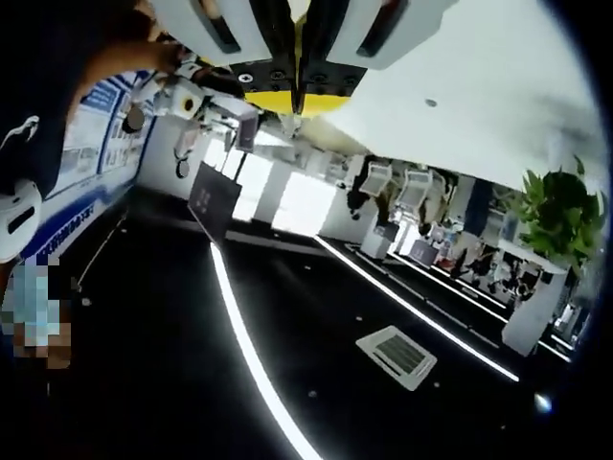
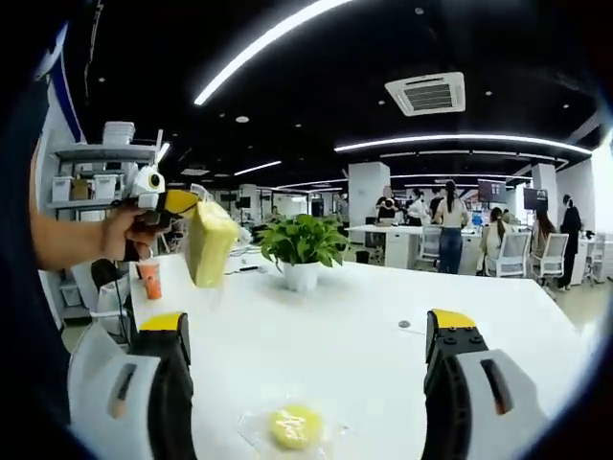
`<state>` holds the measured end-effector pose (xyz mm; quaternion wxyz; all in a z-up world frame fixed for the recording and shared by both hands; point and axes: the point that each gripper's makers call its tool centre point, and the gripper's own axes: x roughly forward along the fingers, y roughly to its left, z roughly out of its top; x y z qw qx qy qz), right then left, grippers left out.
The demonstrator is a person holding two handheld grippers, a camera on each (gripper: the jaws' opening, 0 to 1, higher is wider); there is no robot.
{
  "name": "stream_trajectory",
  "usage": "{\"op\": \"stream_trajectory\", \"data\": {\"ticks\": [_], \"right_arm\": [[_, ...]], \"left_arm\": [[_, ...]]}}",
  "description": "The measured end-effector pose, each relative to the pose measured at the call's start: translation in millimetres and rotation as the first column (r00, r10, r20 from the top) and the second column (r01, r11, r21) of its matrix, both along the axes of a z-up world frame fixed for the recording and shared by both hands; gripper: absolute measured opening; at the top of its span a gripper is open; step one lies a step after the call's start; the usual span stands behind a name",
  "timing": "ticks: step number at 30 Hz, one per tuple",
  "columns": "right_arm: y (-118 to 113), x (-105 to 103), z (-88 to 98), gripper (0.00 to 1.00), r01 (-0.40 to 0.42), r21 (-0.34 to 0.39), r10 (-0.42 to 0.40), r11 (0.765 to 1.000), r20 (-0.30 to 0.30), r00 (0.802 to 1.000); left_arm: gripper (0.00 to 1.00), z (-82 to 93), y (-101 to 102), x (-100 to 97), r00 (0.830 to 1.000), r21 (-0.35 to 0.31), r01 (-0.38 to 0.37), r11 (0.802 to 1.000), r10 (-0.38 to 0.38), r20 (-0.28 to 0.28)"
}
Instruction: Compare the silicone blocks by pressing each to a similar depth, holding the contact briefly, and releasing to observe deformation and rebound differences across the visible hardness samples.
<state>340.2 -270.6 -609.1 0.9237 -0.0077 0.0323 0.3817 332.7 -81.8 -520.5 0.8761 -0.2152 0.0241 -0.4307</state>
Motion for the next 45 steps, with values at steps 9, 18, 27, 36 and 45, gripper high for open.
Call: {"op": "stream_trajectory", "data": {"ticks": [9, 18, 27, 36, 45], "right_arm": [[-15.3, -8.7, -51.4, 0.96, 0.061, -0.029, -0.063, 0.998, -0.074, 0.995], [-36.8, -18.8, -94.8, 0.96, 0.158, -0.051, -0.163, 0.986, -0.132, 0.978], [-43.9, -26.5, -122.9, 0.96, 0.204, -0.058, -0.211, 0.977, -0.173, 0.962], [-42.1, -27.7, -133.1, 0.96, 0.205, -0.063, -0.213, 0.977, -0.174, 0.961], [-41.7, -28.4, -138.6, 0.96, 0.199, -0.116, -0.215, 0.973, -0.152, 0.965]], "left_arm": [[0.0, -29.5, 14.9, 8.2, 0.995, -0.016, -0.066, 0.998, 0.065, -0.073], [0.0, -49.9, 21.8, 10.9, 0.988, -0.039, -0.091, 0.995, 0.085, -0.131], [0.0, -76.2, 28.6, 11.3, 0.976, -0.05, -0.125, 0.991, 0.113, -0.188], [0.0, -104.3, 36.0, 10.1, 0.958, -0.064, -0.147, 0.987, 0.127, -0.256], [0.0, -124.2, 38.2, 11.1, 0.941, -0.072, -0.164, 0.984, 0.133, -0.311]]}}
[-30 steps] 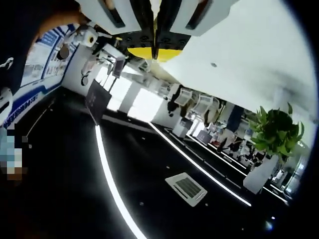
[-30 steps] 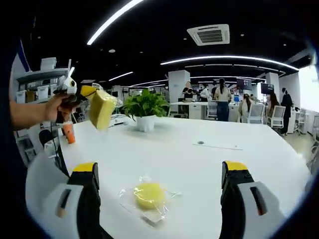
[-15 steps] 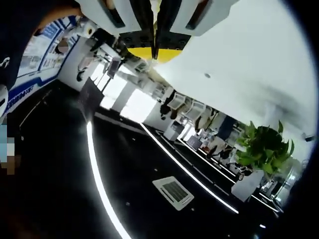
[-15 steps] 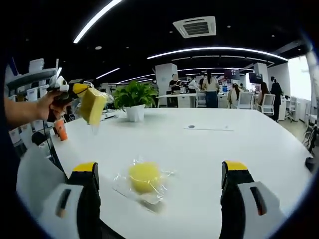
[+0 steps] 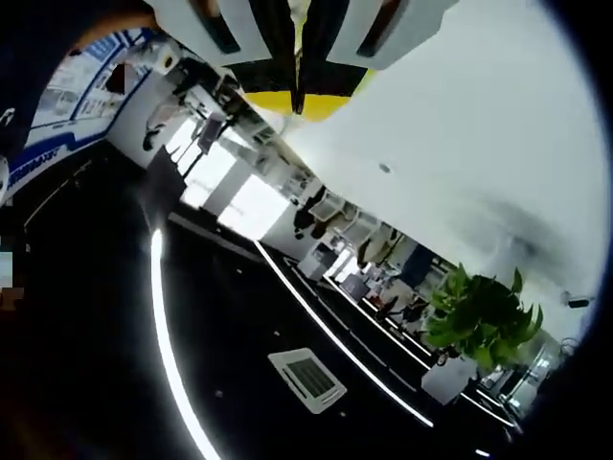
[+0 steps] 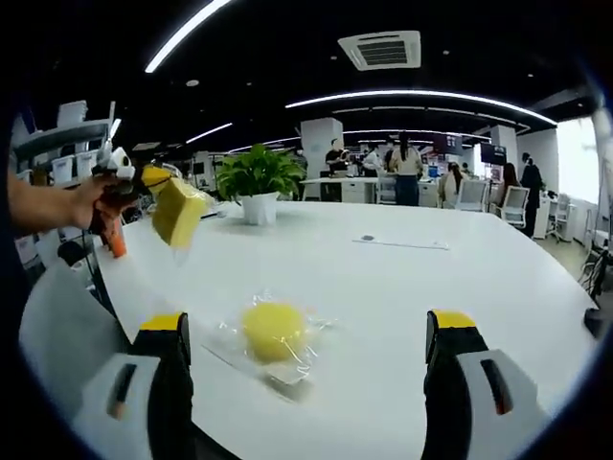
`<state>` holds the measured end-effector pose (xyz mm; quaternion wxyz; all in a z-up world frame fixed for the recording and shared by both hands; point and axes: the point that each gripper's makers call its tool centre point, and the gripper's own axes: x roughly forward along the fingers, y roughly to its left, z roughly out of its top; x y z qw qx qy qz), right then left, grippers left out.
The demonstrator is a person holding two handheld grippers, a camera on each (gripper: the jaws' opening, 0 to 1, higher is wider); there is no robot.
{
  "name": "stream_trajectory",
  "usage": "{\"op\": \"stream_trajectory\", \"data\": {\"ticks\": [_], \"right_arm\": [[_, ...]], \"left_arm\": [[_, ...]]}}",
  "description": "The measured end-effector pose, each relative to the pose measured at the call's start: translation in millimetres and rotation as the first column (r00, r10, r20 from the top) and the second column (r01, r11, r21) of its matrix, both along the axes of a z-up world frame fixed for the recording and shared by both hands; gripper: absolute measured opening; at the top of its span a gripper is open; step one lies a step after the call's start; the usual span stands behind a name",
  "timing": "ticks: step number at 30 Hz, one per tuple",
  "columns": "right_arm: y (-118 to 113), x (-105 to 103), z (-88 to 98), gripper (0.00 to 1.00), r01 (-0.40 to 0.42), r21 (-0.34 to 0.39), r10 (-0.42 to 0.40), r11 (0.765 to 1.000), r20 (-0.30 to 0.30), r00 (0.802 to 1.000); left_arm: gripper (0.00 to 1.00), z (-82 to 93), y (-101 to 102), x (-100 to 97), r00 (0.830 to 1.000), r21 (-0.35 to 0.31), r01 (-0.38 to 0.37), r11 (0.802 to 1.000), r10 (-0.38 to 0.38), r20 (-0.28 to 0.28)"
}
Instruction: Compare the silicone blocks by pressing each to a similar depth, holding the contact briefly, and releasing to observe deformation and rebound differences across the visible hardness samples.
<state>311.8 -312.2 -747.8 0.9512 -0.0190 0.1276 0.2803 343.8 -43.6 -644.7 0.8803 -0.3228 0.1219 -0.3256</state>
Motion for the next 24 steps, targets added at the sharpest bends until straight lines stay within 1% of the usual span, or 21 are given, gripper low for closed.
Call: {"op": "stream_trajectory", "data": {"ticks": [4, 7, 10, 13, 17, 22, 24], "right_arm": [[0.3, -0.5, 0.1, 0.96, 0.0, 0.001, 0.0, 1.0, -0.003, 1.0], [1.3, -0.9, -1.3, 0.96, -0.005, -0.001, 0.005, 1.0, -0.01, 1.0], [1.2, -1.0, -2.5, 0.96, -0.006, 0.004, 0.006, 1.0, -0.016, 1.0], [1.7, -0.6, -4.1, 0.96, -0.01, 0.005, 0.01, 1.0, -0.021, 1.0], [2.8, -0.7, -5.2, 0.96, -0.016, 0.004, 0.016, 1.0, -0.025, 1.0], [2.5, -0.7, -5.0, 0.96, -0.013, 0.001, 0.013, 1.0, -0.024, 1.0], [2.9, -1.2, -4.3, 0.96, -0.014, -0.002, 0.014, 1.0, -0.022, 1.0]], "left_arm": [[0.0, -8.9, -0.5, -1.0, 1.0, -0.004, -0.003, 1.0, 0.003, -0.02], [0.0, -18.5, 0.3, -1.1, 0.999, -0.01, -0.008, 1.0, 0.007, -0.042], [0.0, -28.3, -0.2, -1.4, 0.998, -0.003, -0.008, 1.0, 0.008, -0.066], [0.0, -32.9, 0.5, -1.7, 0.997, -0.003, -0.011, 1.0, 0.011, -0.079], [0.0, -42.3, 4.2, -0.1, 0.993, -0.022, -0.022, 1.0, 0.02, -0.112], [0.0, -67.3, 8.9, 2.8, 0.986, -0.019, -0.023, 1.0, 0.019, -0.163], [0.0, -73.4, 11.2, 3.5, 0.984, -0.016, -0.028, 0.999, 0.025, -0.177]]}}
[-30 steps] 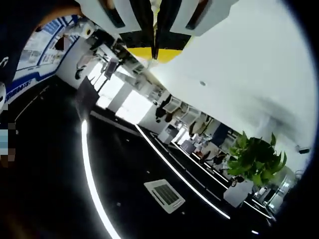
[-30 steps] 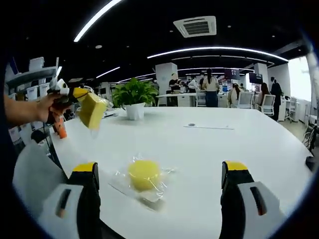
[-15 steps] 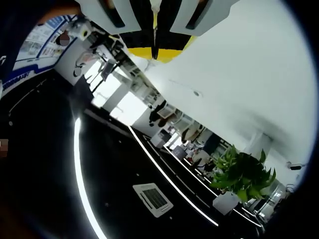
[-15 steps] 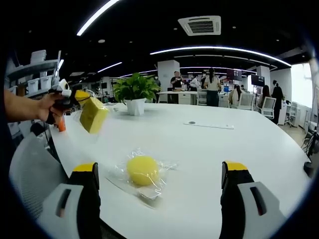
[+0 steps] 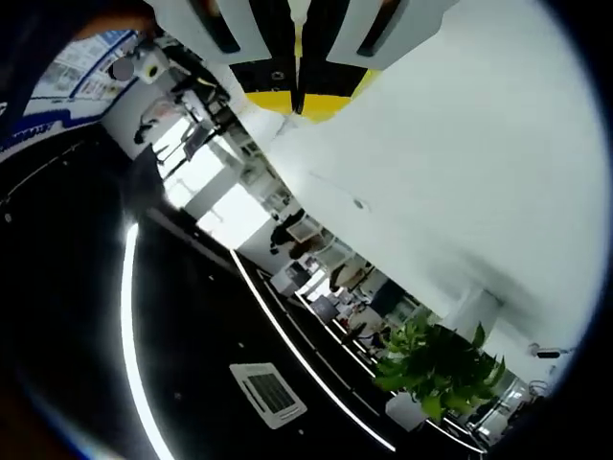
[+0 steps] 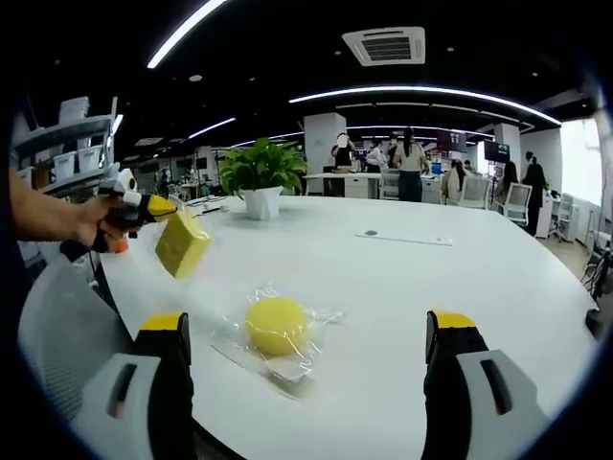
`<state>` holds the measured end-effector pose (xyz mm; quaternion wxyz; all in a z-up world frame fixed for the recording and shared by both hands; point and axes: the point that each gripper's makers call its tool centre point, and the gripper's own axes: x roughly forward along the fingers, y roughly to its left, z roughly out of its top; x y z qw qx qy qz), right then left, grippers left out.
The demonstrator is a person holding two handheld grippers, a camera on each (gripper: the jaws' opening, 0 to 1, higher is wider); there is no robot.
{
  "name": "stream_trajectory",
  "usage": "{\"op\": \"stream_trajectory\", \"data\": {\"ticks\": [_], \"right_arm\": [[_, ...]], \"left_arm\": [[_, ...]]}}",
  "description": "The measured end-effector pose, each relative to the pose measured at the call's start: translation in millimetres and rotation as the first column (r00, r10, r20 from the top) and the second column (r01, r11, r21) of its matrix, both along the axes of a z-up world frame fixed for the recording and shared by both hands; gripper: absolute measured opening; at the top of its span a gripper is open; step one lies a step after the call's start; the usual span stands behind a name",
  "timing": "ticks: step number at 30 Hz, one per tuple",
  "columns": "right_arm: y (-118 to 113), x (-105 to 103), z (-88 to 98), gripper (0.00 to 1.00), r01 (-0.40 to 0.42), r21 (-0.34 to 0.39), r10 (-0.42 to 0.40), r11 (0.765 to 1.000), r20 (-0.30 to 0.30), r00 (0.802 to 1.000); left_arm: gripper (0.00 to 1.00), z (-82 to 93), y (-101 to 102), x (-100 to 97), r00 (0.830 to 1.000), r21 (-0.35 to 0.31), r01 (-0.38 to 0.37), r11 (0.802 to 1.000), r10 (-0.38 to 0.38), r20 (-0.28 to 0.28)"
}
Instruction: Compare the silicone blocks by pressing each to a similar depth, holding the contact briefly, and releasing to observe deformation and rebound differences across the visible hardness samples.
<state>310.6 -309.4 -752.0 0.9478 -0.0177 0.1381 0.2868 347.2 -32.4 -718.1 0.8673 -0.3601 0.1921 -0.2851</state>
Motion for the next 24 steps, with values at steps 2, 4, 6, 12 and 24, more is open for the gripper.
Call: {"op": "stream_trajectory", "data": {"ticks": [2, 4, 6, 12, 24], "right_arm": [[-0.4, 0.4, -0.2, 0.96, 0.001, 0.002, -0.001, 1.0, 0.0, 1.0], [-1.2, 0.8, -1.6, 0.96, 0.003, 0.003, -0.003, 1.0, -0.004, 1.0], [-0.3, 0.0, -1.2, 0.96, 0.001, 0.004, -0.001, 1.0, -0.006, 1.0], [-0.7, 0.2, -1.3, 0.96, 0.003, 0.004, -0.003, 1.0, -0.006, 1.0], [-1.2, 0.5, -3.4, 0.96, 0.004, 0.007, -0.004, 1.0, -0.012, 1.0]], "left_arm": [[0.0, -5.0, 1.6, 0.8, 1.0, 0.005, -0.004, 1.0, 0.004, -0.008], [0.0, -9.6, 4.3, 2.6, 1.0, 0.014, -0.013, 1.0, 0.014, -0.015], [0.0, -14.8, 7.7, 5.1, 1.0, 0.025, -0.021, 0.999, 0.022, -0.018], [0.0, -25.0, 17.3, 10.6, 0.997, -0.005, -0.066, 0.998, 0.066, -0.049], [0.0, -59.8, 34.4, 28.9, 0.994, 0.153, -0.087, 0.984, 0.096, -0.054]]}}
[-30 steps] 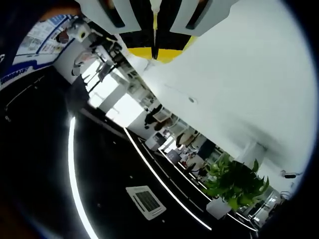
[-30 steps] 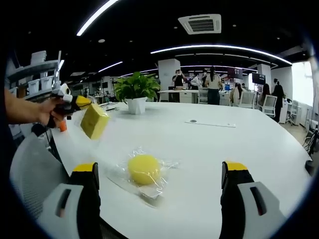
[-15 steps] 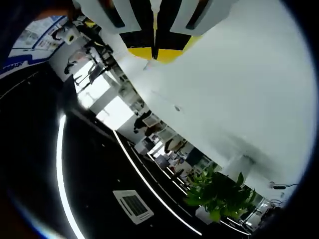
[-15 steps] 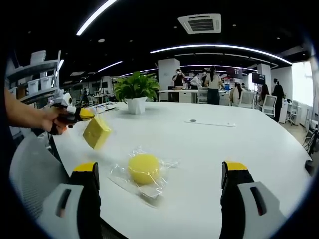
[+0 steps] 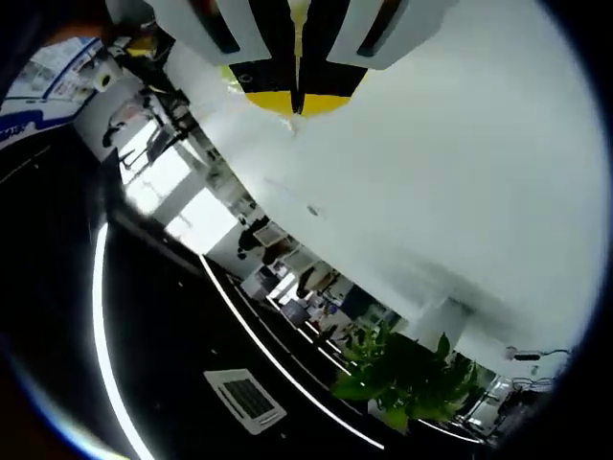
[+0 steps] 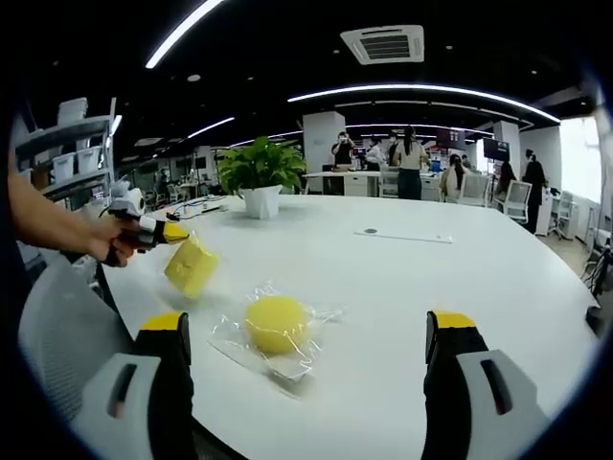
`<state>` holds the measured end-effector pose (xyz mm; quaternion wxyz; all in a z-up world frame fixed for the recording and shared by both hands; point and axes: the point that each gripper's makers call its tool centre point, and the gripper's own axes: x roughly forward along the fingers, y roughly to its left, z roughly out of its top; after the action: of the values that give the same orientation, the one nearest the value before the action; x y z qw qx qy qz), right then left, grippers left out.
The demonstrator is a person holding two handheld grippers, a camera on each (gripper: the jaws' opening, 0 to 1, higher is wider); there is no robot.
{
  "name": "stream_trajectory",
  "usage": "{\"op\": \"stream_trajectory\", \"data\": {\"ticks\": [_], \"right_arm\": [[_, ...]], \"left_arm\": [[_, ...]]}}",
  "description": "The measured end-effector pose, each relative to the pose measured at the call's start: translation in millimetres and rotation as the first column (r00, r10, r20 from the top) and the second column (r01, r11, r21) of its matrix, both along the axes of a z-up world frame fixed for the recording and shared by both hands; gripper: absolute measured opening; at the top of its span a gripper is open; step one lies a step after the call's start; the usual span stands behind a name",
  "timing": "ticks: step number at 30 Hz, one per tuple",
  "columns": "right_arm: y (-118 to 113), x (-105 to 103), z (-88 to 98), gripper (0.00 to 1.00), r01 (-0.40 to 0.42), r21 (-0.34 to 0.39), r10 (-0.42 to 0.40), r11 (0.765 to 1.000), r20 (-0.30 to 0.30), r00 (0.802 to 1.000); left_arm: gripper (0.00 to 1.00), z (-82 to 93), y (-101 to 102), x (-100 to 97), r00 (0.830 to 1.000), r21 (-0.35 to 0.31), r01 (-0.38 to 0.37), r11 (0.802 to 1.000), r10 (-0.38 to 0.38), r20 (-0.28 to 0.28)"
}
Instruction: Compare the silicone blocks by pressing each to a similar depth, holding the contact briefly, and releasing to observe deformation and rebound differences across the visible hardness samples.
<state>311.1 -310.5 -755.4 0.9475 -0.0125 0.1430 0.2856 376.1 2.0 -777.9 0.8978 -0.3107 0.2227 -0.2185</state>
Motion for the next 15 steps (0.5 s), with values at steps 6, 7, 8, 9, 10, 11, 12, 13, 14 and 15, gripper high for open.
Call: {"op": "stream_trajectory", "data": {"ticks": [6, 7, 8, 9, 10, 11, 12, 13, 14, 15], "right_arm": [[-0.7, 0.5, 0.0, 0.96, 0.005, 0.001, -0.005, 1.0, -0.001, 1.0], [-0.9, 0.5, 0.0, 0.96, 0.007, 0.002, -0.007, 1.0, -0.002, 1.0], [-1.3, 0.5, 0.1, 0.96, 0.009, 0.001, -0.009, 1.0, -0.002, 1.0], [-1.5, 0.6, 0.4, 0.96, 0.01, 0.002, -0.01, 1.0, -0.002, 1.0], [-1.2, 0.5, 0.9, 0.96, 0.011, 0.004, -0.011, 1.0, -0.001, 1.0], [-1.2, 0.5, 0.9, 0.96, 0.011, 0.003, -0.011, 1.0, -0.001, 1.0], [-1.5, 0.6, 0.5, 0.96, 0.011, 0.002, -0.011, 1.0, -0.001, 1.0], [-1.6, 0.6, 0.4, 0.96, 0.011, 0.001, -0.011, 1.0, -0.001, 1.0], [-1.3, 0.5, 0.6, 0.96, 0.01, -0.001, -0.01, 1.0, -0.001, 1.0], [-1.3, 0.7, 0.0, 0.96, 0.009, -0.002, -0.009, 1.0, -0.002, 1.0]], "left_arm": [[0.0, -15.1, 4.1, 9.0, 1.0, 0.058, 0.017, 0.998, -0.017, -0.01], [0.0, -16.5, 3.4, 9.6, 1.0, 0.065, 0.027, 0.998, -0.027, -0.006], [0.0, -17.7, 2.4, 10.1, 0.999, 0.073, 0.04, 0.997, -0.04, 0.002], [0.0, -18.6, 0.8, 10.5, 0.998, 0.083, 0.056, 0.995, -0.057, 0.013], [0.0, -23.6, -3.5, 7.9, 0.994, 0.111, 0.104, 0.988, -0.105, 0.005], [0.0, -25.6, -3.5, 7.5, 0.994, 0.123, 0.11, 0.986, -0.11, -0.002], [0.0, -34.4, -1.6, 8.0, 0.992, 0.164, 0.124, 0.979, -0.122, -0.025], [0.0, -35.5, -1.4, 9.5, 0.993, 0.156, 0.121, 0.98, -0.118, -0.026], [0.0, -38.1, 0.8, 11.2, 0.993, 0.161, 0.118, 0.98, -0.116, -0.025], [0.0, -39.2, 1.7, 11.6, 0.993, 0.168, 0.119, 0.979, -0.117, -0.025]]}}
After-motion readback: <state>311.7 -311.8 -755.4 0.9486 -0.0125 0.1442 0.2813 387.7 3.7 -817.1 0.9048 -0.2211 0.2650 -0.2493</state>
